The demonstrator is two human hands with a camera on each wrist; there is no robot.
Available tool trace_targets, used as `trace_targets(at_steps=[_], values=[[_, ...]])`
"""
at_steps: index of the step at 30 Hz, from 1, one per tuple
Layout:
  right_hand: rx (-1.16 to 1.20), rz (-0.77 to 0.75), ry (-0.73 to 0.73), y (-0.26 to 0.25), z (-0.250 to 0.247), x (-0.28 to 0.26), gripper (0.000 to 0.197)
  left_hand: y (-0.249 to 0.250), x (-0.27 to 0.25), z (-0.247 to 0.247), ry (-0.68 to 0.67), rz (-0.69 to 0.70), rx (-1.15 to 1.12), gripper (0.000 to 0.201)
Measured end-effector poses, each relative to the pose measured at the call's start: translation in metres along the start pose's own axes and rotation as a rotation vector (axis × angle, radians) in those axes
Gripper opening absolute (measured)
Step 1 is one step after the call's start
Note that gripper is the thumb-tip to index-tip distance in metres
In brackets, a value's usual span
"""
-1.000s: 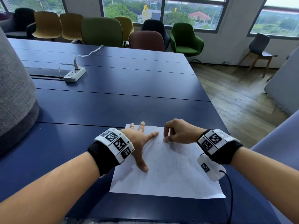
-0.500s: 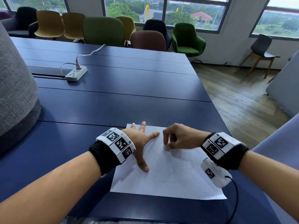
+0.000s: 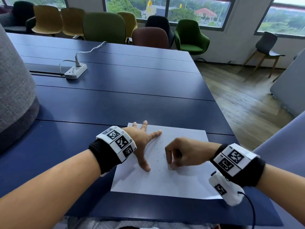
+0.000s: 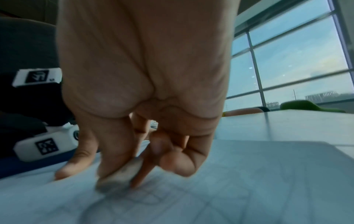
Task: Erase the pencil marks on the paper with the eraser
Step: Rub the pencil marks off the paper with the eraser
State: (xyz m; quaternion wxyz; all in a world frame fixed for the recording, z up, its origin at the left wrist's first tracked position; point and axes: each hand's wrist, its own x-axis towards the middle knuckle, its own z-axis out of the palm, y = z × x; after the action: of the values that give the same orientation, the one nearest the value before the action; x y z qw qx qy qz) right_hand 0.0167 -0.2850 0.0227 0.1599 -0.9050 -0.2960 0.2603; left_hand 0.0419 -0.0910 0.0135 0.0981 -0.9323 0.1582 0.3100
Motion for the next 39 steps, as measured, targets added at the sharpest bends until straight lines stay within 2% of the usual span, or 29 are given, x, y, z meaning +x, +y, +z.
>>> trace_targets(at_steps=[3, 4, 8, 9, 13, 17, 18, 21, 22, 26, 30, 33, 39], values=[[0.032, 0.049, 0.164, 0.007, 0.0, 0.007, 0.012, 0.0, 0.0, 0.001, 0.002, 0.001, 0.004, 0.144], [0.039, 0.042, 0.151, 0.008, 0.002, 0.006, 0.015, 0.0, 0.0, 0.001, 0.003, 0.0, 0.003, 0.144], [0.039, -0.025, -0.117, -0.006, 0.007, -0.006, 0.009, 0.0, 0.0, 0.0, -0.004, 0.001, 0.0, 0.144], [0.026, -0.017, -0.105, -0.007, 0.005, -0.004, 0.008, 0.0, 0.0, 0.0, -0.002, 0.003, 0.001, 0.144], [0.021, 0.04, 0.093, -0.001, 0.005, 0.002, 0.011, -0.001, 0.0, 0.002, 0.004, 0.002, 0.003, 0.144], [0.028, -0.021, -0.073, -0.009, 0.01, -0.009, 0.008, -0.001, 0.0, 0.001, 0.002, 0.002, -0.004, 0.145], [0.015, -0.016, -0.057, -0.01, 0.009, -0.008, 0.007, -0.002, 0.0, 0.001, 0.002, 0.004, -0.001, 0.145], [-0.001, 0.058, 0.145, -0.004, 0.007, -0.004, 0.007, -0.002, 0.001, 0.002, 0.006, 0.007, 0.005, 0.145], [0.0, 0.062, 0.164, -0.003, 0.009, -0.006, 0.007, -0.002, 0.001, 0.001, 0.0, 0.007, 0.001, 0.145], [-0.017, 0.02, 0.049, -0.003, 0.017, -0.027, 0.008, -0.001, 0.0, -0.001, -0.017, 0.004, -0.019, 0.144], [-0.05, 0.129, 0.293, 0.019, 0.022, -0.053, 0.01, -0.005, 0.0, 0.001, -0.002, 0.025, -0.024, 0.144], [-0.003, 0.184, 0.317, 0.029, 0.028, -0.065, 0.011, -0.008, -0.002, 0.002, 0.006, 0.028, -0.022, 0.145], [0.096, 0.17, 0.333, 0.031, 0.03, -0.07, 0.01, -0.031, -0.02, 0.005, 0.005, 0.051, 0.039, 0.143]])
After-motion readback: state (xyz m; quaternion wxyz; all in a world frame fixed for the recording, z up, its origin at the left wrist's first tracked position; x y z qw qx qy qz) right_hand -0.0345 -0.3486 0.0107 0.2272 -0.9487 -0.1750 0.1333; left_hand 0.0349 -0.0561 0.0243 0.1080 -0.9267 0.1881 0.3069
